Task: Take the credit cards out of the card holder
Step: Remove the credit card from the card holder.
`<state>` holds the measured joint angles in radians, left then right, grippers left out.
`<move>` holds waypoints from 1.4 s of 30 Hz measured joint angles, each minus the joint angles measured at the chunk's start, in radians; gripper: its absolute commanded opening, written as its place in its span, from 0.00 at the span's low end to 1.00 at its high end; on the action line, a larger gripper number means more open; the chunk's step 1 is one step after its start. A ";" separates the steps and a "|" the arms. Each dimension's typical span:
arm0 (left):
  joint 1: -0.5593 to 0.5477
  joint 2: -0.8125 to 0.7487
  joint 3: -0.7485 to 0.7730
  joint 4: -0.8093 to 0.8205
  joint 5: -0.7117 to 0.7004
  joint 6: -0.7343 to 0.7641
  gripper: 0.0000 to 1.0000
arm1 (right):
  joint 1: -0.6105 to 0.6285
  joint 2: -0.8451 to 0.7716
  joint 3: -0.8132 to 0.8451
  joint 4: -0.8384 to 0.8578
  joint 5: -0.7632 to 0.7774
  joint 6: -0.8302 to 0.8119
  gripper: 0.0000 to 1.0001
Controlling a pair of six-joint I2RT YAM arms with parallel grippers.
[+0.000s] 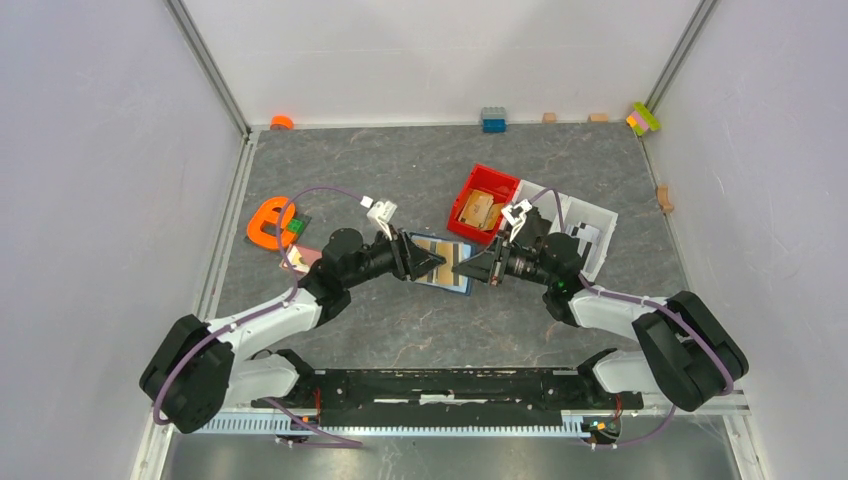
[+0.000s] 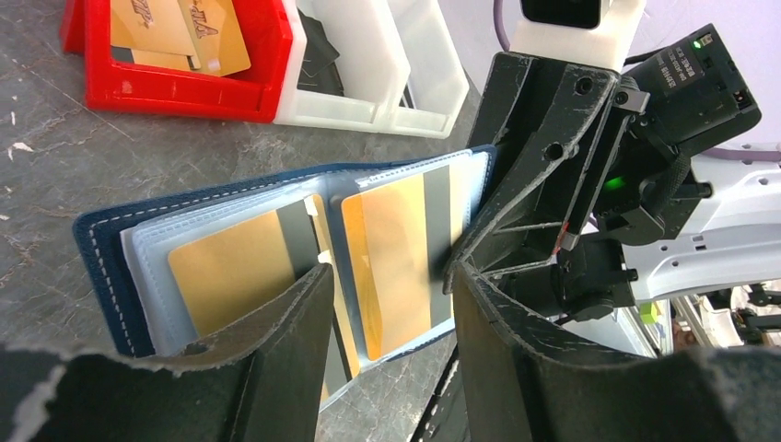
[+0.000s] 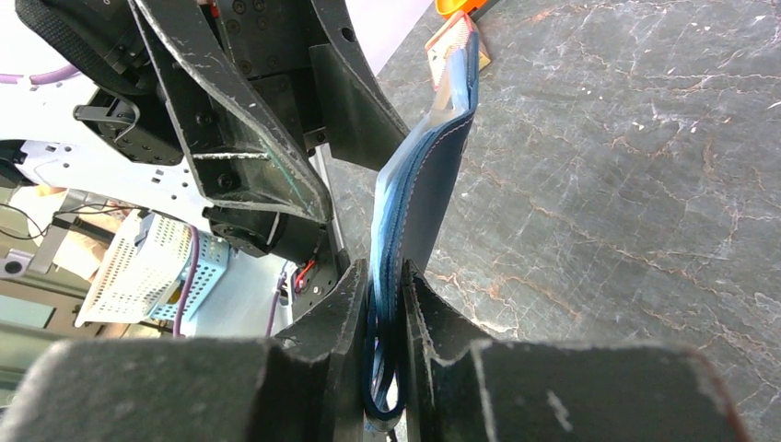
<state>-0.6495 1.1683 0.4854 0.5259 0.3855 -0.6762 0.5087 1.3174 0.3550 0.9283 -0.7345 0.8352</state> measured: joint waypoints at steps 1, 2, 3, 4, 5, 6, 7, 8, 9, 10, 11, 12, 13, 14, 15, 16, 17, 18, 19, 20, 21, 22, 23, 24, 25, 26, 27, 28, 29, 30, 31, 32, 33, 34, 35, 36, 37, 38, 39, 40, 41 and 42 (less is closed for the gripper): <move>0.001 0.000 0.000 -0.001 -0.002 0.000 0.57 | 0.000 0.000 -0.001 0.001 -0.003 0.003 0.10; 0.004 0.000 0.000 -0.003 -0.003 0.000 0.56 | 0.000 0.000 -0.003 0.005 -0.006 0.007 0.10; 0.007 0.000 0.000 -0.004 -0.003 0.000 0.55 | 0.000 0.000 -0.004 0.008 -0.007 0.010 0.10; 0.011 0.002 0.000 -0.003 -0.001 -0.002 0.52 | -0.001 0.000 -0.006 0.013 -0.009 0.014 0.10; 0.015 0.004 0.000 0.002 0.003 -0.007 0.50 | -0.001 0.000 -0.006 0.015 -0.011 0.017 0.10; 0.019 0.010 0.000 0.012 0.010 -0.012 0.47 | -0.002 0.000 -0.007 0.021 -0.014 0.021 0.10; 0.021 0.019 0.000 0.026 0.021 -0.018 0.46 | -0.003 0.000 -0.007 0.027 -0.016 0.025 0.10; 0.023 0.031 0.000 0.045 0.035 -0.024 0.45 | -0.003 0.000 -0.008 0.032 -0.018 0.027 0.10; 0.026 0.042 0.000 0.062 0.047 -0.031 0.45 | -0.005 0.000 -0.009 0.038 -0.021 0.032 0.10; 0.027 0.057 0.000 0.085 0.069 -0.042 0.45 | -0.005 0.000 -0.010 0.042 -0.024 0.034 0.10; 0.029 0.069 0.000 0.107 0.089 -0.054 0.45 | -0.006 0.000 -0.010 0.044 -0.025 0.036 0.10; 0.029 0.082 0.000 0.127 0.110 -0.065 0.44 | -0.006 0.000 -0.010 0.048 -0.027 0.040 0.10; 0.029 0.089 0.000 0.143 0.127 -0.076 0.43 | -0.006 0.000 -0.010 0.052 -0.030 0.042 0.10; 0.029 0.092 -0.001 0.154 0.140 -0.082 0.40 | -0.006 0.000 -0.010 0.057 -0.034 0.044 0.09; 0.032 0.095 -0.001 0.170 0.150 -0.091 0.37 | -0.007 0.000 -0.010 0.062 -0.036 0.048 0.09; 0.035 0.097 -0.002 0.185 0.156 -0.100 0.33 | -0.007 0.000 -0.011 0.070 -0.037 0.051 0.09; 0.038 0.097 -0.005 0.198 0.163 -0.107 0.31 | -0.008 -0.001 -0.011 0.078 -0.039 0.054 0.10; 0.041 0.098 -0.008 0.211 0.168 -0.114 0.29 | -0.010 -0.002 -0.012 0.087 -0.042 0.056 0.10; 0.042 0.098 -0.014 0.228 0.172 -0.120 0.28 | -0.013 -0.004 -0.014 0.093 -0.044 0.058 0.11; 0.047 0.098 -0.021 0.243 0.176 -0.127 0.26 | -0.014 -0.006 -0.016 0.097 -0.046 0.059 0.12; 0.048 0.098 -0.026 0.255 0.180 -0.135 0.24 | -0.017 -0.008 -0.019 0.101 -0.047 0.060 0.13; 0.050 0.097 -0.033 0.272 0.185 -0.144 0.22 | -0.020 -0.010 -0.022 0.106 -0.047 0.061 0.13; 0.053 0.097 -0.041 0.288 0.193 -0.153 0.19 | -0.022 -0.010 -0.026 0.110 -0.047 0.063 0.14; 0.055 0.097 -0.048 0.302 0.196 -0.162 0.17 | -0.024 -0.010 -0.028 0.111 -0.047 0.065 0.15; 0.057 0.097 -0.053 0.312 0.200 -0.168 0.14 | -0.026 -0.010 -0.029 0.112 -0.048 0.068 0.16; 0.058 0.097 -0.056 0.320 0.203 -0.172 0.11 | -0.027 -0.010 -0.031 0.117 -0.049 0.072 0.16; 0.059 0.097 -0.058 0.330 0.207 -0.179 0.08 | -0.027 -0.010 -0.032 0.125 -0.051 0.078 0.17; 0.060 0.097 -0.061 0.346 0.212 -0.187 0.06 | -0.027 -0.010 -0.033 0.131 -0.051 0.082 0.18; 0.060 0.097 -0.063 0.360 0.219 -0.195 0.04 | -0.029 -0.010 -0.035 0.142 -0.053 0.087 0.19; 0.061 0.097 -0.066 0.377 0.223 -0.202 0.02 | -0.032 -0.009 -0.037 0.154 -0.055 0.093 0.20; 0.061 0.097 -0.068 0.393 0.228 -0.207 0.02 | -0.034 -0.009 -0.038 0.161 -0.055 0.097 0.21; 0.061 0.097 -0.068 0.399 0.229 -0.211 0.02 | -0.034 -0.009 -0.039 0.168 -0.056 0.103 0.22; 0.065 0.096 -0.069 0.407 0.232 -0.216 0.02 | -0.035 -0.009 -0.039 0.174 -0.056 0.106 0.22; 0.066 0.095 -0.071 0.411 0.235 -0.217 0.02 | -0.036 -0.009 -0.039 0.182 -0.058 0.110 0.22; 0.068 0.090 -0.074 0.411 0.235 -0.217 0.02 | -0.037 -0.009 -0.039 0.183 -0.059 0.111 0.22; 0.072 0.083 -0.077 0.410 0.235 -0.217 0.02 | -0.039 -0.009 -0.040 0.187 -0.059 0.113 0.22; 0.073 0.073 -0.081 0.404 0.234 -0.217 0.02 | -0.042 -0.009 -0.042 0.192 -0.059 0.115 0.22; 0.075 0.063 -0.084 0.396 0.231 -0.217 0.02 | -0.045 -0.009 -0.045 0.196 -0.060 0.118 0.22; 0.078 0.050 -0.085 0.380 0.223 -0.217 0.02 | -0.050 -0.009 -0.047 0.200 -0.060 0.119 0.22; 0.082 0.040 -0.087 0.369 0.217 -0.217 0.02 | -0.056 -0.009 -0.051 0.203 -0.058 0.121 0.21; 0.088 0.029 -0.087 0.353 0.211 -0.216 0.02 | -0.063 -0.009 -0.056 0.208 -0.058 0.122 0.20; 0.093 0.021 -0.089 0.337 0.203 -0.216 0.02 | -0.068 -0.009 -0.059 0.210 -0.057 0.124 0.20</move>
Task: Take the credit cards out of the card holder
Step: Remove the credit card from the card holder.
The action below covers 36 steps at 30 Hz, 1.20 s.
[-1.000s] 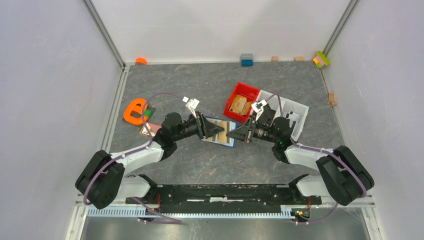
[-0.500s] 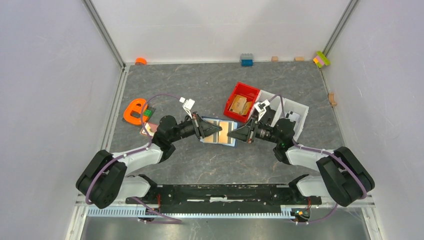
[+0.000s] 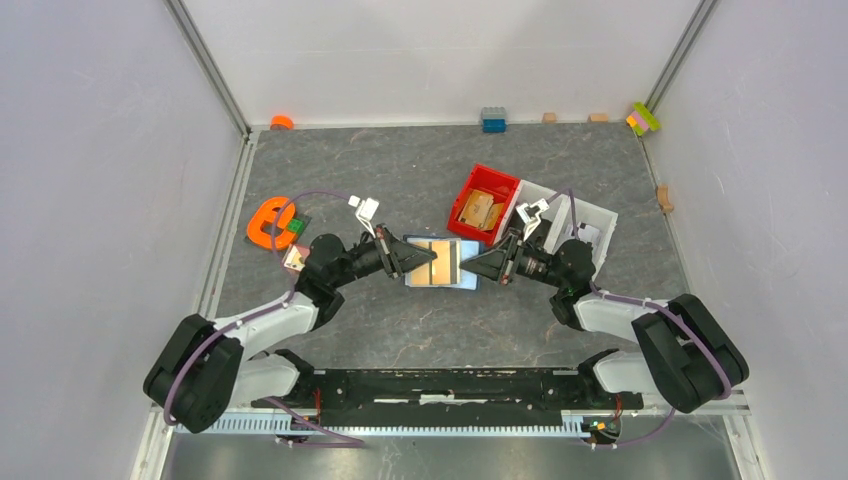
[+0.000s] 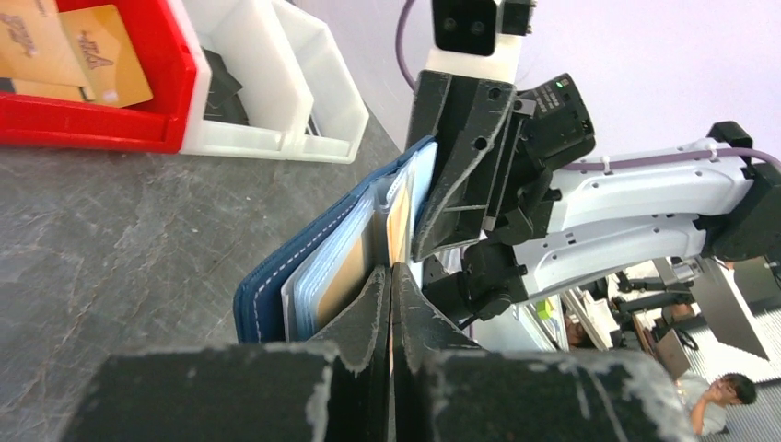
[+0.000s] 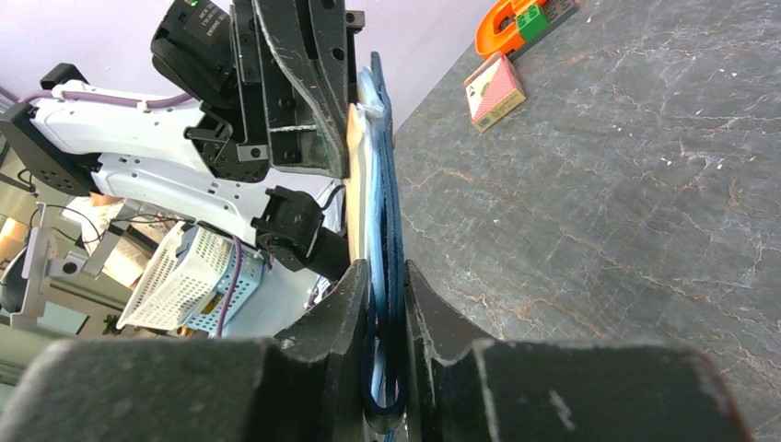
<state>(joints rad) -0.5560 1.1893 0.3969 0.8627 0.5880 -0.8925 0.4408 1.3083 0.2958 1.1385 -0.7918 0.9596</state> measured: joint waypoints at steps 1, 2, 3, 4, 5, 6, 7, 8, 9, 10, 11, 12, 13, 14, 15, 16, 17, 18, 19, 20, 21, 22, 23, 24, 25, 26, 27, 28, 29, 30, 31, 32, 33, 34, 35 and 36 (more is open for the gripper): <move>0.004 -0.005 -0.003 -0.010 -0.007 0.000 0.02 | -0.002 0.000 -0.002 0.003 0.000 0.003 0.19; 0.006 -0.007 -0.005 -0.015 -0.011 0.000 0.02 | -0.003 0.000 -0.003 0.005 0.000 0.005 0.18; 0.010 -0.008 -0.006 -0.023 -0.011 0.000 0.02 | -0.003 0.000 -0.004 0.007 0.000 0.006 0.17; 0.011 -0.008 -0.006 -0.027 -0.011 0.000 0.02 | -0.003 0.000 -0.006 0.009 0.000 0.010 0.19; 0.011 -0.007 -0.006 -0.029 -0.011 0.000 0.02 | -0.004 0.000 -0.008 0.011 0.000 0.012 0.23; 0.011 -0.005 -0.006 -0.028 -0.010 -0.001 0.02 | -0.004 0.000 -0.010 0.013 -0.001 0.014 0.30; 0.011 0.002 -0.006 -0.024 -0.007 -0.001 0.02 | -0.005 0.000 -0.012 0.018 -0.001 0.019 0.36; 0.011 0.007 -0.006 -0.022 -0.007 -0.001 0.02 | -0.005 0.002 -0.013 0.023 -0.002 0.025 0.40; 0.013 0.018 -0.006 -0.016 -0.005 -0.003 0.02 | -0.006 0.003 -0.013 0.031 -0.003 0.031 0.45; 0.016 0.031 -0.006 -0.010 -0.002 -0.008 0.02 | -0.008 0.003 -0.013 0.037 -0.005 0.034 0.48; 0.018 0.043 -0.006 -0.005 0.001 -0.012 0.02 | -0.011 0.004 -0.013 0.043 -0.006 0.039 0.50; 0.021 0.061 -0.005 0.006 0.010 -0.019 0.02 | -0.011 0.004 -0.013 0.048 -0.008 0.040 0.51; 0.022 0.079 -0.004 0.019 0.021 -0.029 0.02 | -0.011 0.004 -0.014 0.052 -0.010 0.040 0.51; 0.023 0.096 -0.003 0.037 0.029 -0.040 0.02 | -0.011 0.004 -0.014 0.053 -0.011 0.039 0.52; 0.023 0.115 -0.003 0.059 0.042 -0.051 0.02 | -0.011 0.004 -0.014 0.053 -0.011 0.038 0.52; 0.023 0.134 -0.003 0.080 0.051 -0.065 0.02 | -0.008 0.004 -0.014 0.051 -0.011 0.036 0.52; 0.023 0.148 -0.003 0.100 0.058 -0.077 0.02 | -0.005 0.004 -0.014 0.049 -0.011 0.031 0.52; 0.023 0.159 -0.003 0.115 0.067 -0.087 0.02 | -0.001 0.004 -0.014 0.045 -0.010 0.025 0.52; 0.023 0.169 -0.003 0.133 0.074 -0.096 0.02 | 0.006 0.005 -0.014 0.039 -0.008 0.016 0.50; 0.023 0.177 -0.003 0.149 0.081 -0.106 0.02 | 0.012 0.006 -0.013 0.030 -0.008 0.007 0.48; 0.023 0.183 -0.003 0.163 0.089 -0.114 0.02 | 0.019 0.008 -0.012 0.021 -0.007 -0.001 0.47; 0.021 0.188 -0.003 0.177 0.098 -0.122 0.02 | 0.026 0.012 -0.010 0.010 -0.003 -0.010 0.46; 0.020 0.192 -0.002 0.191 0.103 -0.129 0.02 | 0.031 0.016 -0.008 0.002 -0.001 -0.016 0.45; 0.019 0.194 -0.002 0.197 0.105 -0.133 0.02 | 0.036 0.020 -0.006 -0.006 0.001 -0.021 0.45; 0.017 0.197 -0.002 0.208 0.108 -0.138 0.02 | 0.039 0.025 -0.003 -0.012 0.005 -0.026 0.44; 0.016 0.200 0.000 0.216 0.114 -0.142 0.02 | 0.043 0.029 -0.002 -0.015 0.006 -0.030 0.42; 0.015 0.203 0.002 0.220 0.119 -0.144 0.02 | 0.045 0.032 0.000 -0.019 0.007 -0.034 0.40; 0.014 0.207 0.004 0.228 0.123 -0.150 0.02 | 0.048 0.034 0.000 -0.023 0.008 -0.039 0.38; 0.012 0.211 0.005 0.233 0.125 -0.155 0.02 | 0.050 0.035 0.002 -0.028 0.008 -0.042 0.36; 0.010 0.214 0.007 0.238 0.127 -0.158 0.02 | 0.051 0.035 0.003 -0.034 0.008 -0.046 0.35; 0.010 0.216 0.008 0.241 0.129 -0.161 0.02 | 0.053 0.035 0.005 -0.042 0.009 -0.050 0.34; 0.009 0.219 0.010 0.244 0.130 -0.165 0.02 | 0.055 0.035 0.007 -0.048 0.010 -0.053 0.34; 0.008 0.222 0.012 0.247 0.130 -0.166 0.02 | 0.055 0.035 0.009 -0.053 0.010 -0.056 0.36; 0.008 0.225 0.015 0.248 0.131 -0.166 0.02 | 0.057 0.035 0.010 -0.056 0.010 -0.059 0.38; 0.006 0.227 0.016 0.248 0.131 -0.166 0.02 | 0.057 0.035 0.011 -0.057 0.010 -0.060 0.41; 0.006 0.229 0.018 0.248 0.131 -0.166 0.02 | 0.060 0.035 0.011 -0.058 0.010 -0.063 0.45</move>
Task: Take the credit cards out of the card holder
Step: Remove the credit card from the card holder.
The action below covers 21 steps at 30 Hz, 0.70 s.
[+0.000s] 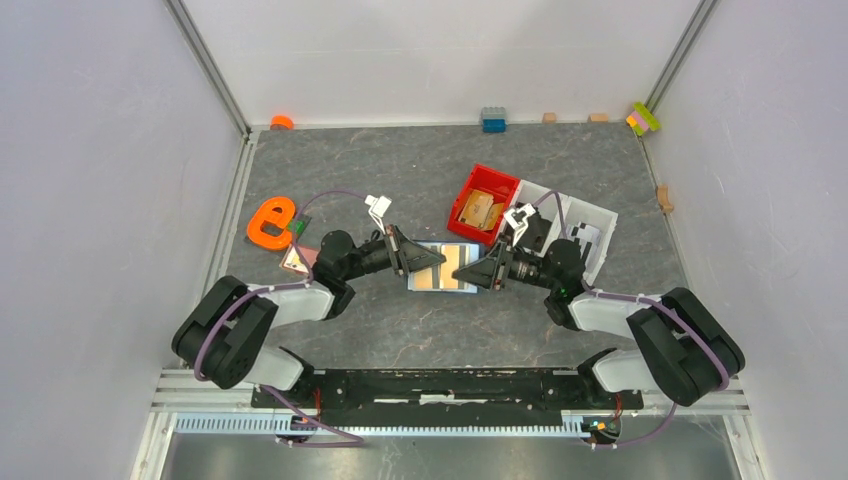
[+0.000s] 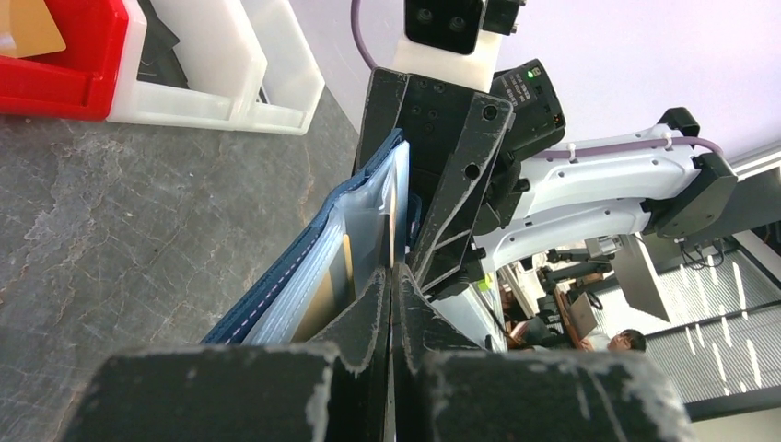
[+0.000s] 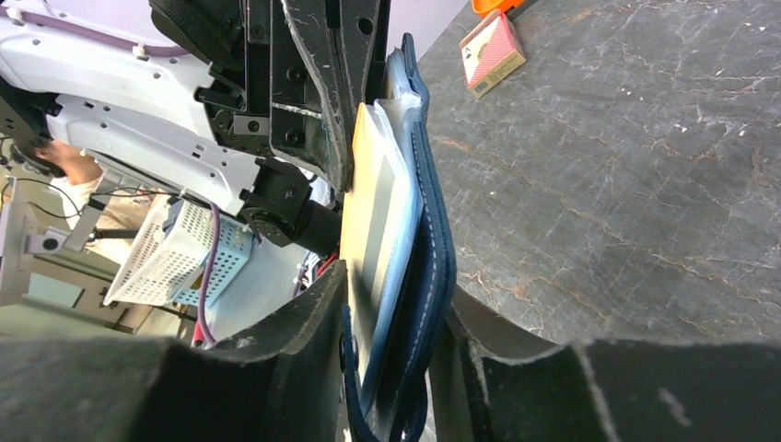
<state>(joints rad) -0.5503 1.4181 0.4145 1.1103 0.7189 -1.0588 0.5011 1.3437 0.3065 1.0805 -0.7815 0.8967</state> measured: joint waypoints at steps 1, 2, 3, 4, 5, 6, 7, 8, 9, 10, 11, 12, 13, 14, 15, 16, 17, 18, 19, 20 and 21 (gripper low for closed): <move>-0.002 0.003 0.002 -0.001 0.000 0.000 0.02 | 0.002 0.000 0.000 -0.001 0.000 -0.002 0.47; -0.004 0.006 0.005 -0.003 0.000 0.000 0.02 | 0.005 0.000 0.000 -0.003 0.000 -0.005 0.48; -0.007 0.008 0.008 -0.009 -0.001 0.000 0.02 | 0.007 0.000 0.001 -0.005 0.000 -0.006 0.49; -0.010 0.009 0.011 -0.019 -0.002 0.001 0.02 | 0.010 0.000 0.003 -0.006 0.000 -0.007 0.49; -0.013 0.009 0.013 -0.026 -0.002 0.001 0.02 | 0.013 0.000 0.004 -0.005 0.000 -0.008 0.50; -0.015 0.009 0.014 -0.031 -0.003 0.002 0.02 | 0.016 0.000 0.006 -0.005 -0.001 -0.009 0.50; -0.017 0.009 0.015 -0.039 -0.006 0.002 0.02 | 0.018 0.000 0.006 -0.005 -0.001 -0.009 0.50; -0.018 0.009 0.015 -0.049 -0.011 0.005 0.02 | 0.021 0.000 0.006 -0.005 -0.001 -0.009 0.50; -0.019 0.008 0.015 -0.062 -0.014 0.009 0.02 | 0.023 0.000 0.007 -0.006 -0.001 -0.009 0.50; -0.019 0.008 0.015 -0.079 -0.022 0.013 0.02 | 0.027 0.000 0.008 -0.006 -0.001 -0.009 0.50; -0.019 0.008 0.015 -0.091 -0.030 0.016 0.02 | 0.030 0.000 0.009 -0.006 -0.002 -0.010 0.50; -0.020 0.006 0.015 -0.103 -0.040 0.019 0.02 | 0.032 0.000 0.010 -0.009 -0.001 -0.012 0.50; -0.020 0.003 0.015 -0.113 -0.045 0.022 0.02 | 0.034 0.000 0.011 -0.014 0.000 -0.013 0.49; -0.022 0.000 0.015 -0.122 -0.052 0.026 0.02 | 0.036 0.000 0.013 -0.018 0.001 -0.014 0.48; -0.024 -0.005 0.015 -0.130 -0.061 0.029 0.02 | 0.039 0.000 0.014 -0.022 0.005 -0.016 0.47; -0.028 -0.008 0.015 -0.135 -0.067 0.031 0.02 | 0.040 0.000 0.015 -0.027 0.009 -0.020 0.47; -0.032 -0.011 0.015 -0.137 -0.074 0.032 0.02 | 0.042 0.000 0.017 -0.031 0.013 -0.024 0.46; -0.037 -0.013 0.015 -0.139 -0.082 0.034 0.02 | 0.043 0.000 0.018 -0.036 0.017 -0.028 0.45; -0.043 -0.013 0.015 -0.142 -0.090 0.036 0.02 | 0.043 0.000 0.019 -0.042 0.020 -0.031 0.45; -0.047 -0.013 0.016 -0.145 -0.093 0.038 0.02 | 0.044 0.000 0.019 -0.047 0.022 -0.032 0.45; -0.053 -0.013 0.018 -0.154 -0.099 0.042 0.02 | 0.044 0.000 0.019 -0.052 0.023 -0.034 0.45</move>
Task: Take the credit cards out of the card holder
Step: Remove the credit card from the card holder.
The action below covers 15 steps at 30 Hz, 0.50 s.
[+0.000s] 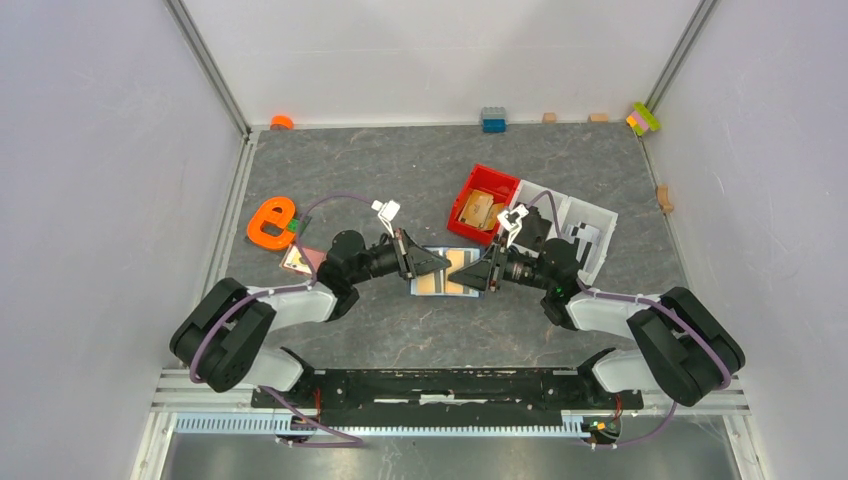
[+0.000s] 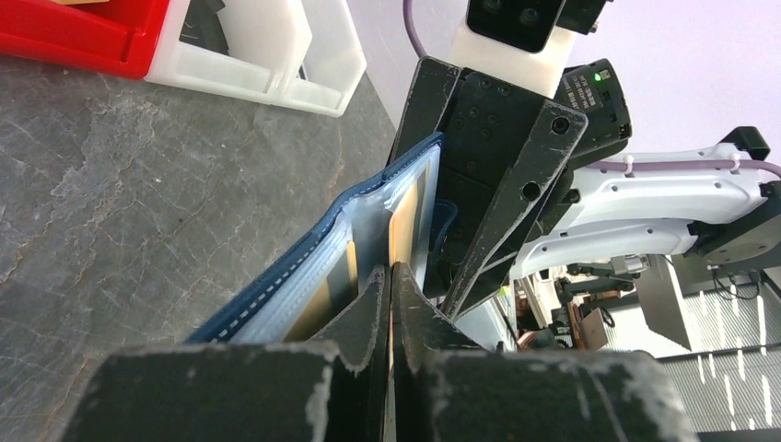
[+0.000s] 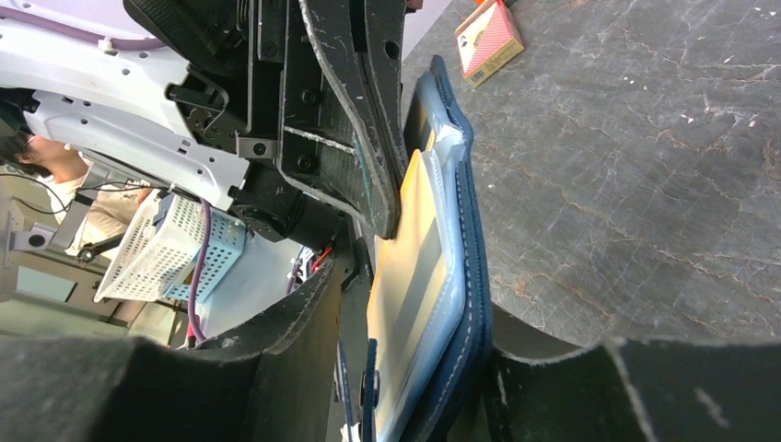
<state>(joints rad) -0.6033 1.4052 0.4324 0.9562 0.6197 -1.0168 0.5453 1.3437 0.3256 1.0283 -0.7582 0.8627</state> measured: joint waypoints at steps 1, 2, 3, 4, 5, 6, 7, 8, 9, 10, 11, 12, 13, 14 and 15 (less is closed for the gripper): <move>-0.005 0.000 0.002 -0.008 -0.005 0.003 0.02 | 0.000 0.000 0.000 -0.004 0.000 -0.001 0.44; -0.009 0.000 0.003 -0.014 -0.010 0.005 0.02 | 0.000 0.000 0.000 -0.008 0.001 -0.003 0.44; -0.011 0.000 0.004 -0.021 -0.016 0.008 0.02 | 0.000 0.000 0.000 -0.014 0.003 -0.005 0.43; -0.013 -0.002 0.004 -0.031 -0.022 0.013 0.02 | 0.000 0.000 0.000 -0.019 0.004 -0.006 0.40; -0.013 -0.006 0.004 -0.041 -0.028 0.016 0.02 | 0.001 0.000 0.000 -0.021 0.005 -0.008 0.35; -0.013 -0.013 0.004 -0.052 -0.037 0.019 0.02 | 0.001 0.000 0.000 -0.024 0.008 -0.011 0.29; -0.014 -0.024 0.004 -0.064 -0.044 0.025 0.02 | 0.002 0.000 0.000 -0.025 0.012 -0.014 0.23; -0.014 -0.039 0.004 -0.076 -0.047 0.031 0.02 | 0.002 0.000 0.000 -0.026 0.016 -0.019 0.19; -0.015 -0.050 0.004 -0.084 -0.051 0.037 0.02 | 0.002 0.000 0.000 -0.027 0.019 -0.022 0.14; -0.016 -0.064 0.004 -0.097 -0.058 0.045 0.02 | 0.002 0.000 0.002 -0.028 0.020 -0.019 0.11; -0.016 -0.077 0.004 -0.108 -0.065 0.053 0.02 | 0.003 0.000 0.006 -0.028 0.021 -0.018 0.08; -0.016 -0.090 0.004 -0.118 -0.072 0.061 0.02 | 0.003 0.000 0.010 -0.028 0.021 -0.018 0.06; -0.016 -0.097 0.004 -0.124 -0.078 0.066 0.02 | 0.004 0.000 0.014 -0.029 0.021 -0.019 0.05; -0.016 -0.105 0.004 -0.131 -0.084 0.070 0.02 | 0.005 0.000 0.017 -0.029 0.021 -0.019 0.04; -0.016 -0.113 0.004 -0.139 -0.089 0.075 0.02 | 0.005 0.000 0.019 -0.029 0.022 -0.020 0.04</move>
<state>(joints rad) -0.6189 1.2926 0.4362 0.8173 0.5308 -0.9421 0.5499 1.3437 0.3447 0.9997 -0.7364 0.8429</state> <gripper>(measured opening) 0.028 0.187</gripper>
